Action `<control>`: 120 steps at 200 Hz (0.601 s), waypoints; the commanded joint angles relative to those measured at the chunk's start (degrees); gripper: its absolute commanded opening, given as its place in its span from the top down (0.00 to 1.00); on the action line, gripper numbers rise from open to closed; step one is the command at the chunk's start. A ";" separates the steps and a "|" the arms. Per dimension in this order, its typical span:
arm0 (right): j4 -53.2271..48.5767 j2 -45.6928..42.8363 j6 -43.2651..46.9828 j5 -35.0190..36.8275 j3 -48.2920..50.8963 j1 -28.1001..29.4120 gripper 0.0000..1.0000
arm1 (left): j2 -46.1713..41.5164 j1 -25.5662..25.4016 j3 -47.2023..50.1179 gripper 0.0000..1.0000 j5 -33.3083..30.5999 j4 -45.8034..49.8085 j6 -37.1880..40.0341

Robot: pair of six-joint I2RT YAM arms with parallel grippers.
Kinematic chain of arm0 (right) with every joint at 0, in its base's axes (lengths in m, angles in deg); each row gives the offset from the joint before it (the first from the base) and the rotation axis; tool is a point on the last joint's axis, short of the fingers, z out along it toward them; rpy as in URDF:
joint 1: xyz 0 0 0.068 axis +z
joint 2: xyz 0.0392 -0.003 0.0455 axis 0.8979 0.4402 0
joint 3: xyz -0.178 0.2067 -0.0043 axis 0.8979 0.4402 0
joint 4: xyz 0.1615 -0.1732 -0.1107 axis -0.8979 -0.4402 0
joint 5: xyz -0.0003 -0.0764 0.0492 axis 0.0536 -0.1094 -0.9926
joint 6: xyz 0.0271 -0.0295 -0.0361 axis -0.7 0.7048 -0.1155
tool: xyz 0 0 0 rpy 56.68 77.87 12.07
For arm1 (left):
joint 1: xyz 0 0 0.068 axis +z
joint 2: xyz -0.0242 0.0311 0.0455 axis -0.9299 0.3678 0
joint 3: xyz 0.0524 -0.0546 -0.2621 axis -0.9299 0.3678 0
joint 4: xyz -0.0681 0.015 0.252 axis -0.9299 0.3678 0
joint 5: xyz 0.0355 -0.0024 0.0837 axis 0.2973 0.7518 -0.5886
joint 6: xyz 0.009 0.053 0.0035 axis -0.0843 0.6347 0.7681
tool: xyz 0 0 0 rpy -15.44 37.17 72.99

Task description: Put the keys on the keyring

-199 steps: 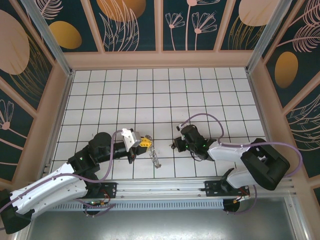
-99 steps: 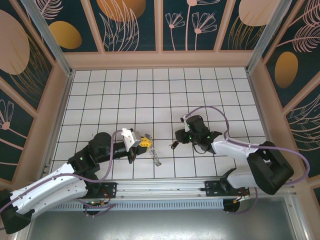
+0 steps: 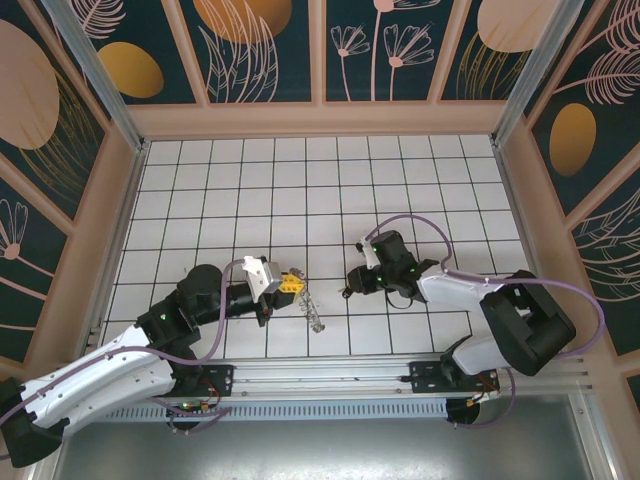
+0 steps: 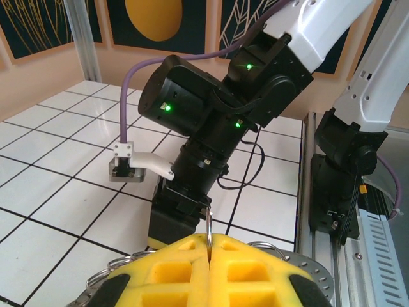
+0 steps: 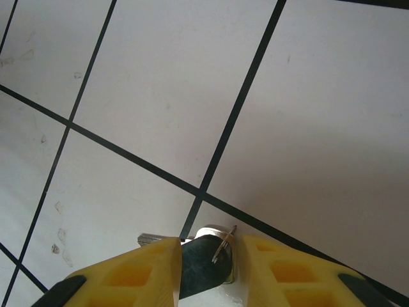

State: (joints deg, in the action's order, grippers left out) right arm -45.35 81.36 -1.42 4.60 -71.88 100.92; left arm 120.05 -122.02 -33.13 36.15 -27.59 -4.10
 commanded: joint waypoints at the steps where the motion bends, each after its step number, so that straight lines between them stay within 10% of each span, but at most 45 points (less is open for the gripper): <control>1: -0.45 1.26 -0.04 -1.03 -1.78 -0.64 0.70 | -0.10 -0.25 -0.34 1.00 1.01 -3.46 -0.27; 120: -2.18 2.35 0.50 -0.37 -2.74 -0.49 0.97 | -0.66 -0.23 -0.50 1.00 0.74 -3.20 -0.14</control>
State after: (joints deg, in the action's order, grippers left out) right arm -45.97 83.52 -1.53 3.44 -72.47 100.70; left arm 120.35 -122.00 -33.13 36.13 -27.63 -4.10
